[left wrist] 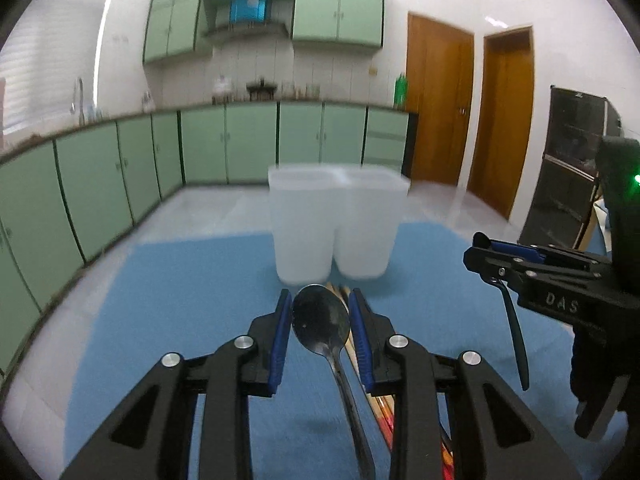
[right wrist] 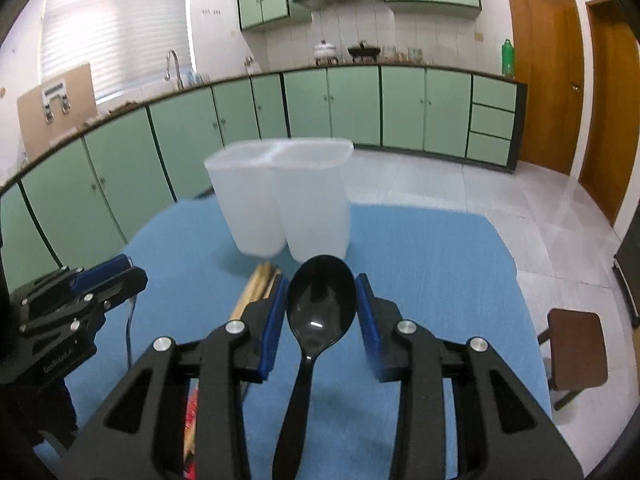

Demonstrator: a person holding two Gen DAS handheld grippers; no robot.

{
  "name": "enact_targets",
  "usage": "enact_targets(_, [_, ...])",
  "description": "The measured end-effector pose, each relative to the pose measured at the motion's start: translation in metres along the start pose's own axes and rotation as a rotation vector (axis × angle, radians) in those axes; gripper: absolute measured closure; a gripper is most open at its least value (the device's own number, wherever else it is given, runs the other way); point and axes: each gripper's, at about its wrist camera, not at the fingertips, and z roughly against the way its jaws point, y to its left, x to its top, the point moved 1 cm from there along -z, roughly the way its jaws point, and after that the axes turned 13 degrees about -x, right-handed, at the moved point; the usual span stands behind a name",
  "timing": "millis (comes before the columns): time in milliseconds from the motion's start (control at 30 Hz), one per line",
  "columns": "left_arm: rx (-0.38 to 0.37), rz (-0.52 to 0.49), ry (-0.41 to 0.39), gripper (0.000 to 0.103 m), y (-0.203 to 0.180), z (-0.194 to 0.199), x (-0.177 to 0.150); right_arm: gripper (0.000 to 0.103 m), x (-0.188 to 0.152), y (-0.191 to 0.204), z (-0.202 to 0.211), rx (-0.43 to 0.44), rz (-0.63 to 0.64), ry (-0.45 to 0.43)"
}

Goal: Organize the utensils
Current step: 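Grasp the silver spoon with the left tool while the right tool lifts the black spoon, then carry both spoons over the white holder and open both tools to drop them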

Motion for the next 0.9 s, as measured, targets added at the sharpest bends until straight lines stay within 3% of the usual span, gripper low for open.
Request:
enact_targets(300, [-0.005, -0.03, -0.152, 0.075, -0.005, 0.015, 0.021, 0.07, 0.044, -0.012, 0.013, 0.048, -0.062, -0.125])
enact_targets(533, [-0.021, -0.065, -0.296, 0.075, -0.001, 0.025, 0.086, 0.07, 0.111, -0.024, 0.009, 0.077, -0.107, -0.278])
enact_targets(700, [-0.025, -0.097, -0.368, 0.075, 0.005, 0.013, 0.133, 0.07, 0.152, -0.029, -0.02, 0.054, -0.151, -0.332])
enact_targets(900, [0.003, -0.114, -0.357, 0.075, 0.025, -0.035, 0.161, 0.07, 0.175, -0.03, -0.075, -0.012, -0.182, -0.325])
